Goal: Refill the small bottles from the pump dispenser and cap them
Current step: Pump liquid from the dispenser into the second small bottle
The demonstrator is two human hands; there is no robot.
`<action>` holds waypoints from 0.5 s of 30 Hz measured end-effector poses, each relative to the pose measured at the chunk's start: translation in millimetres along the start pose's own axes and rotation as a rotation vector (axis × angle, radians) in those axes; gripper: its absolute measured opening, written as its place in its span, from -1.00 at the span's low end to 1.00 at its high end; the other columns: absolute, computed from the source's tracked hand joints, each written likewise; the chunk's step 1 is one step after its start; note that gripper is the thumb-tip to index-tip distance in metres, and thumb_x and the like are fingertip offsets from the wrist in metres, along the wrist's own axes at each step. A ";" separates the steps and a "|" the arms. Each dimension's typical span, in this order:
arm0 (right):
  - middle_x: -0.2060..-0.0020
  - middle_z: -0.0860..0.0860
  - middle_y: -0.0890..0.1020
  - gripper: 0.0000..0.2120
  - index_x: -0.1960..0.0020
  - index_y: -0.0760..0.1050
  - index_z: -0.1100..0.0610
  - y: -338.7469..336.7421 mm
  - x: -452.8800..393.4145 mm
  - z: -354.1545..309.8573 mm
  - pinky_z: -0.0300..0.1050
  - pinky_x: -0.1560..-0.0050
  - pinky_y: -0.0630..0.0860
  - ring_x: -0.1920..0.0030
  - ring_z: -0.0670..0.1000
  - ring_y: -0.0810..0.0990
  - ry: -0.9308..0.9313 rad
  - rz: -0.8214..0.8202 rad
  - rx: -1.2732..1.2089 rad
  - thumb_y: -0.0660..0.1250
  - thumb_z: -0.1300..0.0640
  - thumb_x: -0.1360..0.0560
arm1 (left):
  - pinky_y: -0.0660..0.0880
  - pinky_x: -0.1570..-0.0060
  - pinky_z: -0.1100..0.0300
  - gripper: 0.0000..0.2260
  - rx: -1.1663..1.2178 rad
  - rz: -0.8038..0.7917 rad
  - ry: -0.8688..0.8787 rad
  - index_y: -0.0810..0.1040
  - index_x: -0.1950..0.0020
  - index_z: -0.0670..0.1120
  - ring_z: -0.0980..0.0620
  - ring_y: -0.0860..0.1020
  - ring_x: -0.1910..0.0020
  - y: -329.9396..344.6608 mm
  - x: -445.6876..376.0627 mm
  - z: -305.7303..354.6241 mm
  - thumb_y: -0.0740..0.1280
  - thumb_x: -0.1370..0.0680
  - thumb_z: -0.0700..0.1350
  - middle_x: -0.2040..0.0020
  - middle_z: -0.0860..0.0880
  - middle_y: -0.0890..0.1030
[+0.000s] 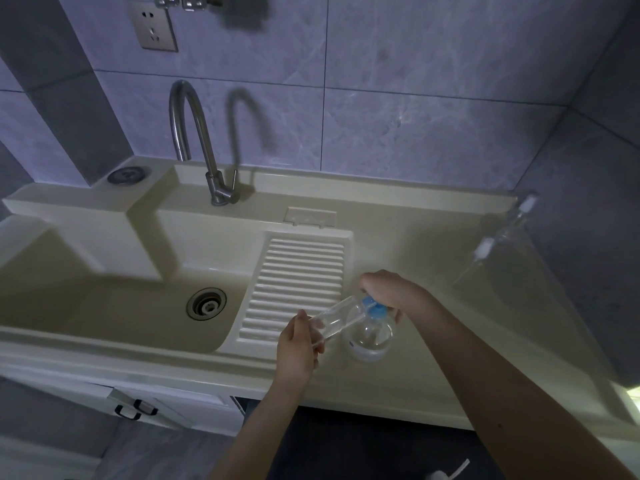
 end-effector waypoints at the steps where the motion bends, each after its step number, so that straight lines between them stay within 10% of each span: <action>1: 0.33 -0.04 0.49 -0.88 0.11 0.39 0.26 1.3 0.1 -1.0 -0.19 0.32 0.37 0.34 -0.03 0.43 -0.010 0.007 0.026 0.10 0.26 -0.53 | 0.23 0.51 0.27 -0.58 -0.014 0.004 -0.003 0.53 0.10 -0.23 0.16 0.31 0.57 -1.1 -0.9 -1.0 0.01 -0.66 0.00 0.48 -0.02 0.39; 10: 0.28 0.09 0.46 -0.81 0.21 0.41 0.22 1.0 -7.2 3.2 -0.15 0.32 0.38 0.35 0.04 0.43 0.002 0.108 0.035 0.12 0.14 -0.48 | 0.21 0.50 0.27 -0.59 -0.017 0.001 -0.056 0.52 0.13 -0.19 0.14 0.31 0.57 -2.9 -3.0 -9.5 0.01 -0.66 0.01 0.47 -0.04 0.39; 15: 0.21 0.04 0.50 -0.56 -0.16 0.49 0.16 8.1 -10.3 14.6 -0.04 0.11 0.39 0.17 0.10 0.48 0.072 -0.023 -0.248 0.08 -0.15 -0.56 | 0.22 0.49 0.27 -0.60 0.033 0.002 -0.064 0.52 0.12 -0.20 0.09 0.32 0.52 -1.4 -2.1 -9.3 0.02 -0.66 0.01 0.47 -0.05 0.41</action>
Point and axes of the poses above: each hand's wrist, its own x-axis away from the middle knuckle, its own y-axis out of the palm, z = x × y, the point moved 9 cm from there along -x, towards the middle knuckle
